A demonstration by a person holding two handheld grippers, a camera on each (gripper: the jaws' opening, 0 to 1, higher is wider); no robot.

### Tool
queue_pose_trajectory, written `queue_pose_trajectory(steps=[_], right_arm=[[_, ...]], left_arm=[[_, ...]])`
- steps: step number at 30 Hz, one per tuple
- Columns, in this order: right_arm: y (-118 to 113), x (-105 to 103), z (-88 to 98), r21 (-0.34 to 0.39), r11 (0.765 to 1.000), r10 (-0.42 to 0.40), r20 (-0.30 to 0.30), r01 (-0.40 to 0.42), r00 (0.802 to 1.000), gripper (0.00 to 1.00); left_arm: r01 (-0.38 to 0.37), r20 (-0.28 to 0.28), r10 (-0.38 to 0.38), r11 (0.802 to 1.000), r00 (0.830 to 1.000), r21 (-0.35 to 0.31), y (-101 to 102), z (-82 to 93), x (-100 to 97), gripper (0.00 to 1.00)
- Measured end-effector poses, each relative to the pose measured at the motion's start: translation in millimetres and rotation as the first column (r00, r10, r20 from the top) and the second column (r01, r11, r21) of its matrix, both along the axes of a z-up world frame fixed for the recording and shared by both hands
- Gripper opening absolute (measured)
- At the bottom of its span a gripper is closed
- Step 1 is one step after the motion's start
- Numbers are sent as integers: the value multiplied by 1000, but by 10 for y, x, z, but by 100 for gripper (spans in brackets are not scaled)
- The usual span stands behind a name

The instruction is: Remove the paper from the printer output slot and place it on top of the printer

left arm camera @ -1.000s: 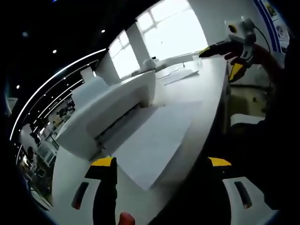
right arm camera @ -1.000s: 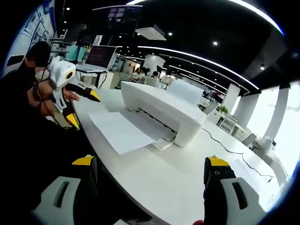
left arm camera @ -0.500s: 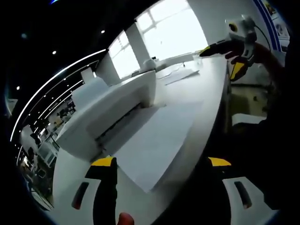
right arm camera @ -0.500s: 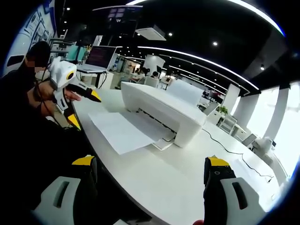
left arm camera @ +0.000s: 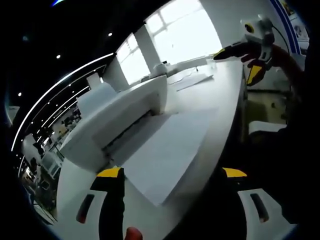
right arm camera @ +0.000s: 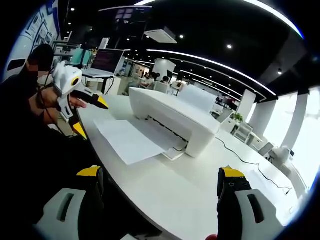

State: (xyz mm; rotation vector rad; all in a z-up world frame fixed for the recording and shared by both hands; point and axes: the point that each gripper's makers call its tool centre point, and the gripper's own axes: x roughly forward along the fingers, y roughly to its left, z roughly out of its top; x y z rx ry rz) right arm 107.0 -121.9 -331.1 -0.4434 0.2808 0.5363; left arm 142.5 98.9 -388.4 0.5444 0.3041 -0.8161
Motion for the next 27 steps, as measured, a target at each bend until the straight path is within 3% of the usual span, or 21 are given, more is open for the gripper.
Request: queue_pose_trajectory(steps=[27], right_arm=[[-8,1,-8,2,1000,0,-2,0,1000,90]], left_arm=[[-8,-17,8,1000,1000,-10,-16,-39,28,86]])
